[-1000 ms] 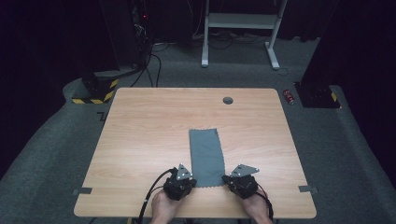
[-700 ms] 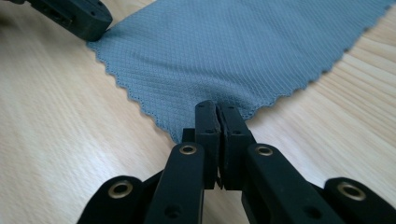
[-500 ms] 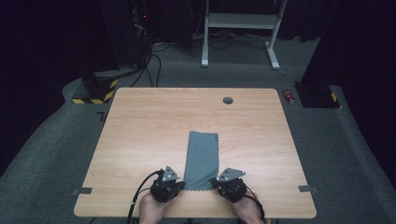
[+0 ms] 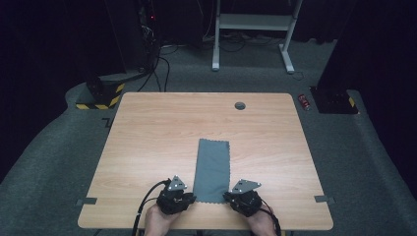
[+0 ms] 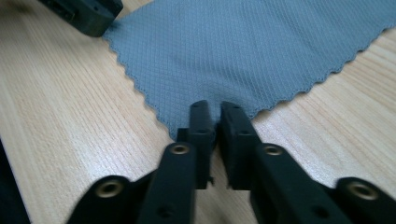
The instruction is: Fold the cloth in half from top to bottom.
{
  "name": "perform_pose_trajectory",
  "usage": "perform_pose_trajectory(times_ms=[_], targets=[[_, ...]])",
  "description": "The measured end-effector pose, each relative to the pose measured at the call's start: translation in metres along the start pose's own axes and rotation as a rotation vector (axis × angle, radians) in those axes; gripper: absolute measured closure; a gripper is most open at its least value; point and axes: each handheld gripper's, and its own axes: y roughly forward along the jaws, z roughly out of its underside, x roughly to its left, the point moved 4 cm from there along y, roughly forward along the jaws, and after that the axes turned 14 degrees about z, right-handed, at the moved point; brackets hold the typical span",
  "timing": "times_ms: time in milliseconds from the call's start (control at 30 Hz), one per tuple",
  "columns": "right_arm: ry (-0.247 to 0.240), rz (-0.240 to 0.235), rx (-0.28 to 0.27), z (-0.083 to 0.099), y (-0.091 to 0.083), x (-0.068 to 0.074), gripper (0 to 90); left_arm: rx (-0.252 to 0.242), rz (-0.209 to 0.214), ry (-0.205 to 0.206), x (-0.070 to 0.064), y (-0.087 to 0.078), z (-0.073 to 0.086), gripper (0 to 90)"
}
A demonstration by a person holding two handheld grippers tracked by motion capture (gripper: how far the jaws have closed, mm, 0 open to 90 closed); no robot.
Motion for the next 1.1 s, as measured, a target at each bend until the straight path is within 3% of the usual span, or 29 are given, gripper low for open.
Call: perform_pose_trajectory(times_ms=[67,167,200,300,433,600,867,1067,1100], targets=[[0.048,-0.035,-0.014,-0.001,-0.001,-0.005,79.3,-0.017,-0.016,-0.007,0.005,-0.003,-0.004,64.6],[0.061,-0.012,-0.033,-0.003,-0.001,-0.011,78.6,-0.029,-0.032,-0.012,0.012,-0.006,-0.010,57.2],[0.090,-0.005,-0.038,-0.006,0.001,-0.019,77.3,-0.037,-0.041,-0.021,0.019,-0.007,-0.018,55.0],[0.114,0.017,-0.048,-0.011,0.004,-0.031,74.5,-0.042,-0.055,-0.018,0.027,-0.007,-0.028,49.9],[0.130,0.057,-0.056,-0.019,0.009,-0.046,73.1,-0.070,-0.068,-0.019,0.047,-0.006,-0.052,48.2],[0.165,0.093,-0.072,-0.027,0.019,-0.064,71.4,-0.060,-0.090,-0.010,0.059,0.000,-0.071,46.5],[0.239,0.115,-0.092,-0.047,0.030,-0.081,66.7,-0.069,-0.116,-0.026,0.077,0.015,-0.094,45.2],[0.266,0.099,-0.064,-0.058,0.039,-0.091,65.1,-0.096,-0.139,-0.052,0.091,0.021,-0.106,44.9],[0.274,0.098,-0.063,-0.061,0.042,-0.096,65.4,-0.122,-0.139,-0.061,0.097,0.023,-0.111,45.0]])
